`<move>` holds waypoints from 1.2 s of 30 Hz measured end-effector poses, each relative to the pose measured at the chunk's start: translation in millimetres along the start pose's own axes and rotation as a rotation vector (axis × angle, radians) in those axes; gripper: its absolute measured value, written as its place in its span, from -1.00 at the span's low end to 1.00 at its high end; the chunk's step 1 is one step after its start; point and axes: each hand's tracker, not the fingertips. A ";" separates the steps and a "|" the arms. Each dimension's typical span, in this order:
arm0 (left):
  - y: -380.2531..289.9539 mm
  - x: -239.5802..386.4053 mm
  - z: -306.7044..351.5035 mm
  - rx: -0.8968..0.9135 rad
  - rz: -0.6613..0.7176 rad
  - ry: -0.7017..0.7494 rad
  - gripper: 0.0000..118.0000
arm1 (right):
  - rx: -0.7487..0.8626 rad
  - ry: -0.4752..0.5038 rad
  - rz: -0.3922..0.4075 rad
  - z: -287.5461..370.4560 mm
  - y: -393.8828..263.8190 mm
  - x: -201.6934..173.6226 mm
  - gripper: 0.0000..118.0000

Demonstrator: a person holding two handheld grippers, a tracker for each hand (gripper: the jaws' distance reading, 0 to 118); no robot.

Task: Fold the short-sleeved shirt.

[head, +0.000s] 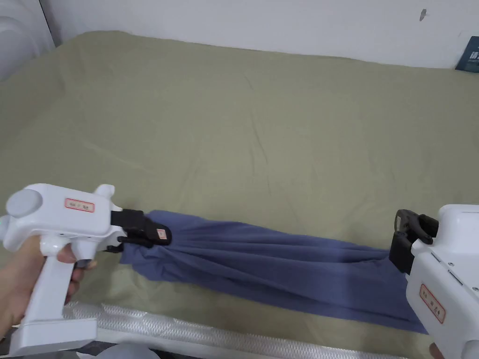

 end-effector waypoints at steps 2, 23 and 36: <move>2.2 3.6 26.6 0.052 -0.014 0.061 -0.90 | 0.014 0.004 0.002 2.6 2.5 2.6 -0.99; -59.0 194.3 -67.4 -0.072 -0.461 0.267 -0.90 | 0.052 -0.043 -0.026 32.7 -4.3 35.1 -0.99; -70.4 194.9 -146.0 -0.145 -0.453 0.188 0.79 | -0.008 -0.119 -0.071 34.8 -22.4 65.8 -0.99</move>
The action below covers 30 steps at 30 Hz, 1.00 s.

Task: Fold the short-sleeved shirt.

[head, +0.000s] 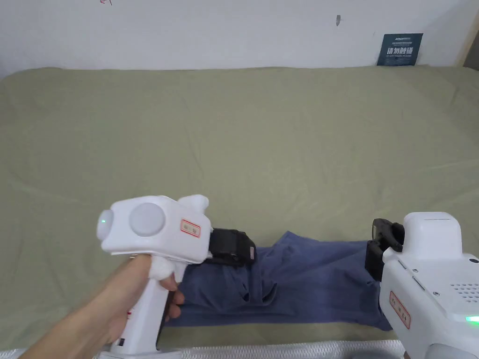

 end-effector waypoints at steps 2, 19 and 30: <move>-2.6 -6.6 28.4 0.066 0.022 -0.030 0.43 | -0.003 0.009 -0.006 -1.1 -0.2 -0.1 -0.99; -13.1 -11.3 -59.5 -0.063 0.175 -0.264 -1.00 | -0.025 0.037 -0.016 -9.5 0.5 -0.9 -0.99; -24.8 -17.4 -80.2 -0.092 0.166 -0.255 -1.00 | -0.062 0.032 -0.010 -12.0 -8.1 0.0 -0.99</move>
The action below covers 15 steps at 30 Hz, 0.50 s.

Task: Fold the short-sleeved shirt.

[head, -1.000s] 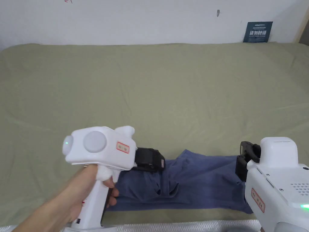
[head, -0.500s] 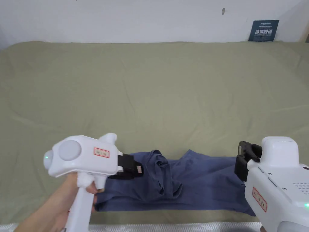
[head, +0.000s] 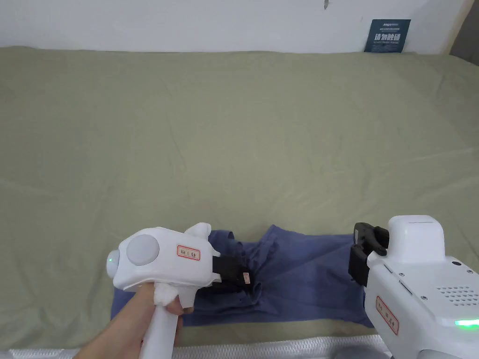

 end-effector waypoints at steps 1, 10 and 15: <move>0.0 3.9 6.0 0.002 -0.017 -0.006 -1.00 | -0.001 0.003 -0.004 -0.2 0.8 -1.3 -0.99; -14.0 -19.3 163.3 0.230 -0.044 0.079 -1.00 | 0.018 0.046 0.005 -2.1 11.0 -18.2 -0.99; -14.8 -70.4 178.1 0.210 0.033 0.199 -1.00 | 0.009 0.063 0.012 -8.5 9.1 -29.4 -0.99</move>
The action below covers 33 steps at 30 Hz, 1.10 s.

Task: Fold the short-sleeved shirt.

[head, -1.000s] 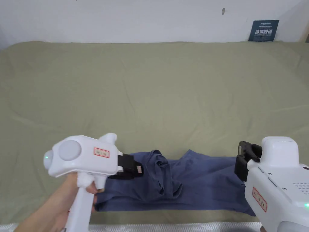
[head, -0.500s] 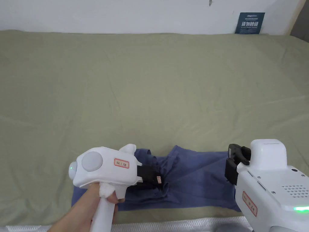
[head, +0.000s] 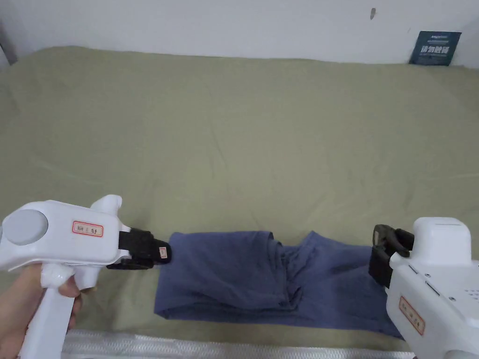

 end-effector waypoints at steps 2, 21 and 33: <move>0.5 -8.3 -2.0 -0.018 0.014 -0.018 -0.77 | -0.006 0.007 0.004 -1.5 -0.4 -2.8 -0.99; 5.9 -22.4 -57.1 -0.061 0.171 -0.203 -0.81 | 0.016 -0.032 0.017 -2.7 17.9 8.6 -0.99; 16.7 -31.1 114.8 0.234 0.143 0.164 -0.82 | 0.072 0.018 0.043 -6.8 39.4 5.9 -0.99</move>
